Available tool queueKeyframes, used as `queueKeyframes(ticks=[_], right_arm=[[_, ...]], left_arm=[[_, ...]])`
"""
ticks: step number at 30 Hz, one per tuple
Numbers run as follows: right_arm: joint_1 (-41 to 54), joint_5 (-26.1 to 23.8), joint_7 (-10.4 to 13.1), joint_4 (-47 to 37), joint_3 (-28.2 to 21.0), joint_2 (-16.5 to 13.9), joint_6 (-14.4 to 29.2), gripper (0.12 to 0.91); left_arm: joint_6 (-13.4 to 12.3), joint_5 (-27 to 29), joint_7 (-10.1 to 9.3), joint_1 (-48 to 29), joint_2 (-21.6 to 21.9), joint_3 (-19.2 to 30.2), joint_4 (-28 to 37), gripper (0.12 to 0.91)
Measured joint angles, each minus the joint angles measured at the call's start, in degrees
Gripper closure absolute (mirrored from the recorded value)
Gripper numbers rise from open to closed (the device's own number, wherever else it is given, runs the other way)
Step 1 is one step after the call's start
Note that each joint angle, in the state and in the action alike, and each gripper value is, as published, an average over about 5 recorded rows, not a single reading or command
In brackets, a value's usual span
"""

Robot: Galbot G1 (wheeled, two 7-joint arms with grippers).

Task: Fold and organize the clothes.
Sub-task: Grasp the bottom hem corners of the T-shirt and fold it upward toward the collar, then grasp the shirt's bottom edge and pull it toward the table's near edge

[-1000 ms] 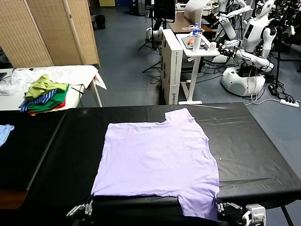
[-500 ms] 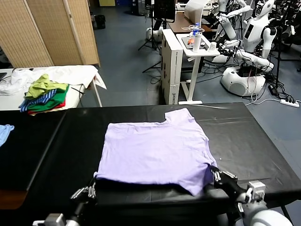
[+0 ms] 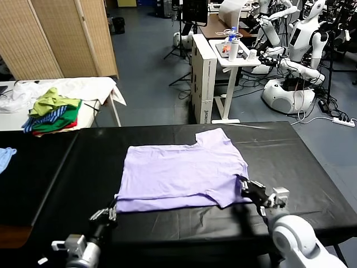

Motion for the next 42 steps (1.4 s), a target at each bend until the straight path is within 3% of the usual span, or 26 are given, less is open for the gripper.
queueKeyframes(ticks=[14, 17, 22, 26, 29, 31, 34, 38, 42], right_arm=[[0.10, 0.25, 0.66, -0.32, 0.63, 1.05, -1.63, 0.868], [-0.71, 1.00, -0.28, 0.73, 1.42, 0.64, -3.36, 0.762], [-3.71, 1.65, -1.49, 4.26, 4.17, -1.00, -6.11, 0.469], [-7.15, 1.47, -2.28, 7.20, 7.29, -2.34, -6.59, 0.238], [-9.80, 1.21, -3.25, 8.29, 9.72, -3.18, -6.41, 0.140], [-11.34, 1.10, -3.80, 8.51, 11.14, -3.61, -6.21, 0.125], [-13.14, 1.01, -4.26, 8.59, 12.79, -3.89, -5.89, 0.151], [-14.95, 0.69, -4.67, 8.65, 13.92, -3.90, -5.53, 0.248], [-16.50, 0.53, -4.90, 8.97, 14.53, -3.68, -5.45, 0.330]], left_arm=[[0.11, -0.39, -0.01, -4.75, 3.53, 0.99, 3.69, 0.884], [0.42, -0.41, -0.08, -5.29, 3.54, 1.39, 3.86, 0.884], [1.20, -0.38, -0.17, -5.31, 3.03, 1.56, 3.95, 0.842], [1.73, 0.12, -0.12, -4.12, 2.09, 0.92, 3.07, 0.635], [2.14, 1.16, 0.17, -2.73, 1.02, 0.40, 1.96, 0.445], [2.35, 1.67, 0.27, -1.47, 0.10, 0.27, 1.22, 0.312], [2.50, 1.81, 0.27, 0.37, -1.28, 0.33, 0.53, 0.172], [2.66, 1.68, 0.28, 1.44, -2.52, 0.41, 0.24, 0.128], [2.71, 1.60, 0.27, 1.69, -3.12, 0.43, 0.65, 0.167]])
